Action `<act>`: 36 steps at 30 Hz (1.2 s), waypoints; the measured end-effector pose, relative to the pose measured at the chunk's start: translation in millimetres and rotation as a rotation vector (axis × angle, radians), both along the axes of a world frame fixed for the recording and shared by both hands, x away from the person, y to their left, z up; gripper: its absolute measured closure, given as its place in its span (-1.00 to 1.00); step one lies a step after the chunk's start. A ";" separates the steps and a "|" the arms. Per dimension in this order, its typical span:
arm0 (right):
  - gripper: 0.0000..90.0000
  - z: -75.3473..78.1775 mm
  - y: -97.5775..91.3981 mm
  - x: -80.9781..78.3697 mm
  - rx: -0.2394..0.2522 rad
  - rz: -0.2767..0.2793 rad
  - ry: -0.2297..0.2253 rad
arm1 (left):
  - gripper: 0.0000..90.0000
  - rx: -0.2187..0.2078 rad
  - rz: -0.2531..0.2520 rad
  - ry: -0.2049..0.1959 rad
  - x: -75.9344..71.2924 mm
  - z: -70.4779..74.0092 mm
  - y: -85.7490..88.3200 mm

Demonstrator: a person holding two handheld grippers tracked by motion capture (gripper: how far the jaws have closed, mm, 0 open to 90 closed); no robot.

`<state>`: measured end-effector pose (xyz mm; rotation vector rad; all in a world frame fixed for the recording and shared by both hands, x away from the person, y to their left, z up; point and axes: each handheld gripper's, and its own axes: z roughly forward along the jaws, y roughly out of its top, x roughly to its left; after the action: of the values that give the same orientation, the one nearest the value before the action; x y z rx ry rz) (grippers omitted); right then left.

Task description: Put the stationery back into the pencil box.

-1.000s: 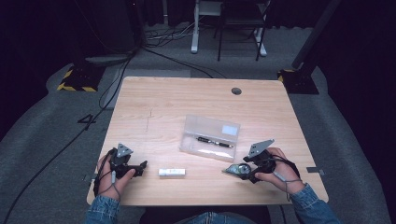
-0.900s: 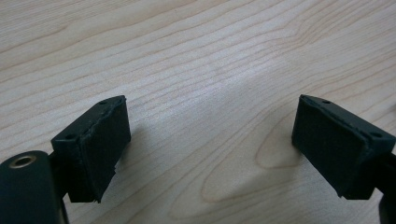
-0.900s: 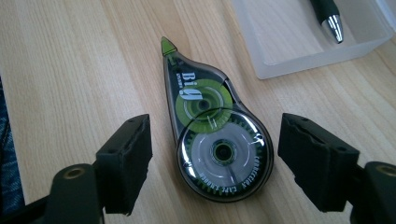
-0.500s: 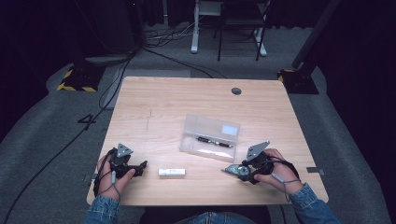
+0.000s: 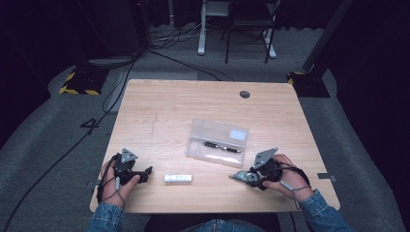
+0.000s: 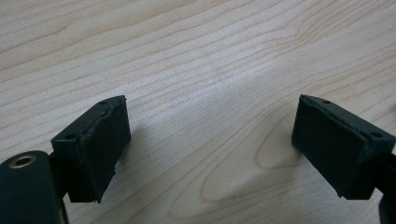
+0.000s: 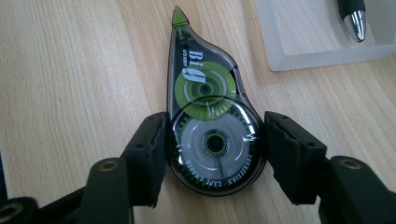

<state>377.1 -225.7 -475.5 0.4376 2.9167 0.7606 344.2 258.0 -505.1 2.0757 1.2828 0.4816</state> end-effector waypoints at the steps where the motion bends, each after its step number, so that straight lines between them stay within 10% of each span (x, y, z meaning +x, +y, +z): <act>1: -0.07 0.1 0.0 0.0 -0.001 0.000 0.000 | -0.74 0.000 0.000 0.000 0.0 0.0 0.0; 36: -0.06 43.8 11.4 3.0 0.128 -0.078 -0.015 | -0.74 -0.001 0.000 -0.001 0.1 -0.1 0.0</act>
<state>380.1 -214.3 -431.7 0.5506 2.8284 0.9390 344.2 257.9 -505.2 2.0744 1.2818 0.4811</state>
